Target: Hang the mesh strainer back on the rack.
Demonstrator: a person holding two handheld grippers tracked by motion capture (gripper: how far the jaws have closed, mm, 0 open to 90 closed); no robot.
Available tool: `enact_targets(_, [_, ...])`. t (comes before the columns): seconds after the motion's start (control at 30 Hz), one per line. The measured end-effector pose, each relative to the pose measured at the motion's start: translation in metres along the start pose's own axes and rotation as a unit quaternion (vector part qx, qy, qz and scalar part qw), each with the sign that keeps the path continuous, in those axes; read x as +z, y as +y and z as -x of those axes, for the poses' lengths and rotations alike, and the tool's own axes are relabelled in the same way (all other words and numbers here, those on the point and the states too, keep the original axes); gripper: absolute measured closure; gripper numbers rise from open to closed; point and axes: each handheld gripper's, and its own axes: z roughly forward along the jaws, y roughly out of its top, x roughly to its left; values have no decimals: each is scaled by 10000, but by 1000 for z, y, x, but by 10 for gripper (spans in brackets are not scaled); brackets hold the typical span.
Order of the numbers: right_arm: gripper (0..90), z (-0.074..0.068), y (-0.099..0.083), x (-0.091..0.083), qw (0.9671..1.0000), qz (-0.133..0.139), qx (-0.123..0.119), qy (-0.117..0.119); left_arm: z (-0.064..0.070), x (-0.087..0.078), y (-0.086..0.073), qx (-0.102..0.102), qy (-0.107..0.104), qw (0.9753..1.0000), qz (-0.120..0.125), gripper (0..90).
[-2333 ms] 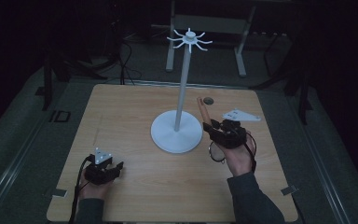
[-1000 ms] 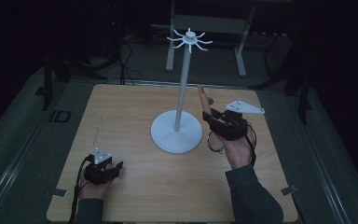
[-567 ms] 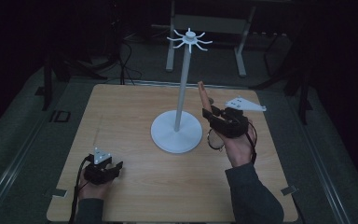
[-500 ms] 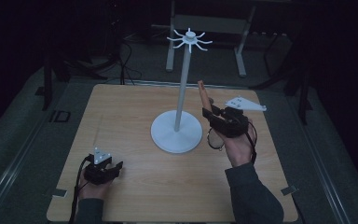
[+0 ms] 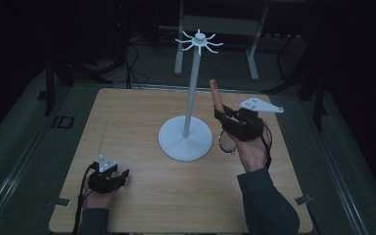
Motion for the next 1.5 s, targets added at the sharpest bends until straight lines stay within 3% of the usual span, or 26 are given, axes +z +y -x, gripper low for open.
enact_targets(1.5, [678,12,16,-7,9995,288,127,-25,0,1,1,-17,-20,10000,5,479])
